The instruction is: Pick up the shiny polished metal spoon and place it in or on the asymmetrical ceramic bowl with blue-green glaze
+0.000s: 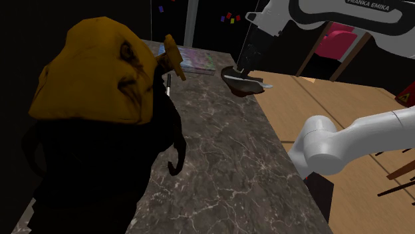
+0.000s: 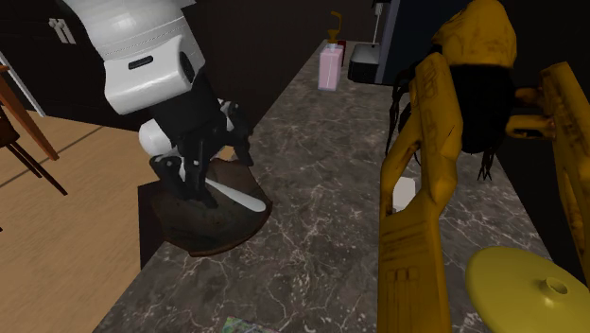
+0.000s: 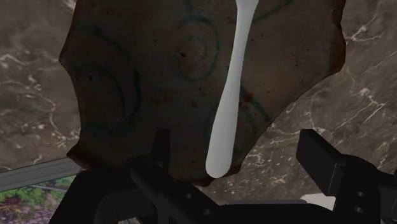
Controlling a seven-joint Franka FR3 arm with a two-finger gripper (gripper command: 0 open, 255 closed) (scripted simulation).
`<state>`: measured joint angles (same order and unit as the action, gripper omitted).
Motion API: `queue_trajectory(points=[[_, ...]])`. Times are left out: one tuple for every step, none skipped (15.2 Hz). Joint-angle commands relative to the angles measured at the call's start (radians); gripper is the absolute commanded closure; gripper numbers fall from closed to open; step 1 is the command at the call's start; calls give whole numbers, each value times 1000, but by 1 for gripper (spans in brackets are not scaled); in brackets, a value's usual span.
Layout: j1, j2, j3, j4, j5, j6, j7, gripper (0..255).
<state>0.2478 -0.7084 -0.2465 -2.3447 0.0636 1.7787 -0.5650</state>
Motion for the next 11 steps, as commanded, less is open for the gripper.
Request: queue_trajectory(points=[[0,0,0,0,0,0,0,0],[0,0,0,0,0,0,0,0],[0,1,-2,34,-1,-33,0,0],[0,3,-4,69,-2,-66,0,0],[0,7,-6,106,-3,-99,0,0],[0,11,-8,135,-3,-125,0,0],[0,11,-8,135,-3,-125,0,0],[0,10,-8,135,-3,-125,0,0],[0,11,-8,135,-3,-125,0,0],[0,11,-8,135,-3,-125,0,0],[0,11,-8,135,-3,-125,0,0]])
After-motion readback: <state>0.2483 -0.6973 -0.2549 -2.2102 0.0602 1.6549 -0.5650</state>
